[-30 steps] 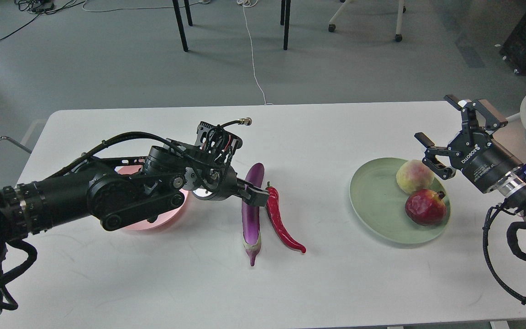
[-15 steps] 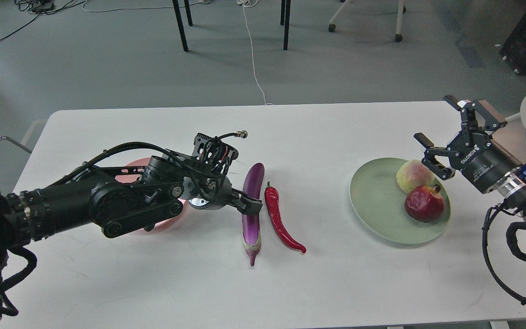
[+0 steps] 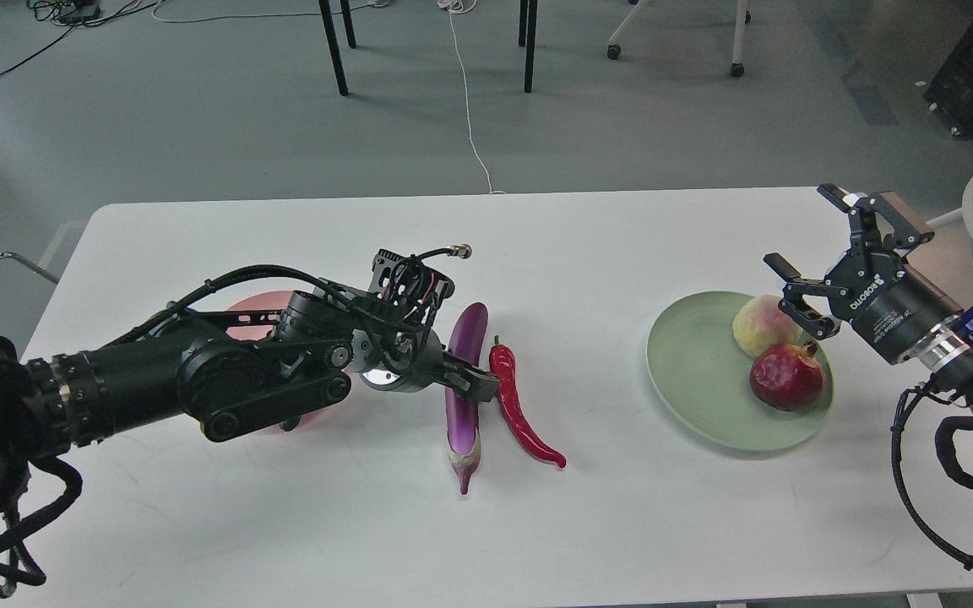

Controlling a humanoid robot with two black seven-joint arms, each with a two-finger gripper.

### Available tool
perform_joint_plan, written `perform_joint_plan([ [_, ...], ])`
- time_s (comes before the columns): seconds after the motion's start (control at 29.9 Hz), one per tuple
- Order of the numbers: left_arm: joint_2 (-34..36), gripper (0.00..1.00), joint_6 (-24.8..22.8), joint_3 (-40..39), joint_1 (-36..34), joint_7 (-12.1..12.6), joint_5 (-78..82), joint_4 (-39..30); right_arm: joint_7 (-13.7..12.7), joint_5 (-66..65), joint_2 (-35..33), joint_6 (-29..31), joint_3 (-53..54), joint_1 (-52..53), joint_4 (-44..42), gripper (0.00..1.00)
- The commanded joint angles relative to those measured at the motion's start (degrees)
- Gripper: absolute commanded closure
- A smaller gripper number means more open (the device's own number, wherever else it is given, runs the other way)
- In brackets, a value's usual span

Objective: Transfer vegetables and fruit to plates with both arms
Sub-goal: 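Reach the left gripper to the purple eggplant and grasp it, then lift the eggplant and lower it onto the pink plate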

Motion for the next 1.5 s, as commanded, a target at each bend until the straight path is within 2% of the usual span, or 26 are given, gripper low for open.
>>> perform_joint_plan([
  [0.0, 0.0, 0.24, -0.4, 0.1, 0.0, 0.0, -0.4, -0.1, 0.0, 0.0, 0.0, 0.0, 0.0, 0.0, 0.0, 0.02],
  [0.03, 0.0, 0.28, -0.5, 0.1, 0.0, 0.0, -0.4, 0.0, 0.0, 0.0, 0.0, 0.0, 0.0, 0.0, 0.0, 0.02],
  [0.1, 0.0, 0.46, -0.6, 0.1, 0.0, 0.1, -0.5, 0.0, 0.0, 0.0, 0.0, 0.0, 0.0, 0.0, 0.0, 0.02],
  [0.17, 0.0, 0.58, -0.6, 0.2, 0.0, 0.1, -0.4, 0.0, 0.0, -0.1, 0.0, 0.0, 0.0, 0.0, 0.0, 0.02],
  [0.33, 0.3, 0.78, -0.5, -0.1, -0.1, 1.9, -0.4, 0.0, 0.0, -0.1, 0.0, 0.0, 0.0, -0.1, 0.0, 0.02],
  [0.6, 2.3, 0.79, -1.1, -1.5, -3.1, 1.9, -4.0, -0.2, 0.0, -0.1, 0.0, 0.0, 0.0, -0.1, 0.0, 0.02],
  [0.73, 6.7, 0.78, -1.1, -1.6, -6.1, 1.9, -8.3, -1.3, 0.0, -0.3, 0.0, 0.0, 0.0, -0.1, 0.0, 0.02],
  [0.87, 12.5, 0.78, -1.1, -1.6, -7.6, 0.9, -8.5, -3.3, 0.0, -0.4, 0.0, 0.0, 0.0, -0.1, 0.0, 0.02],
  [1.14, 24.0, 0.78, -1.1, -1.0, -7.1, -3.9, -7.6, -5.6, 0.0, -0.6, 0.3, 0.0, -0.2, -0.2, 0.0, 0.02],
  [1.37, 31.0, 0.78, -1.1, -0.6, -3.8, -9.5, -0.8, -5.8, 0.0, -0.6, 0.4, 0.0, -0.2, -0.2, 0.0, 0.02],
  [1.47, 32.8, 0.78, -1.1, -0.6, -2.5, -9.8, -0.2, -7.1, 0.0, -0.7, 0.4, 0.0, -0.2, -0.2, 0.0, 0.02],
])
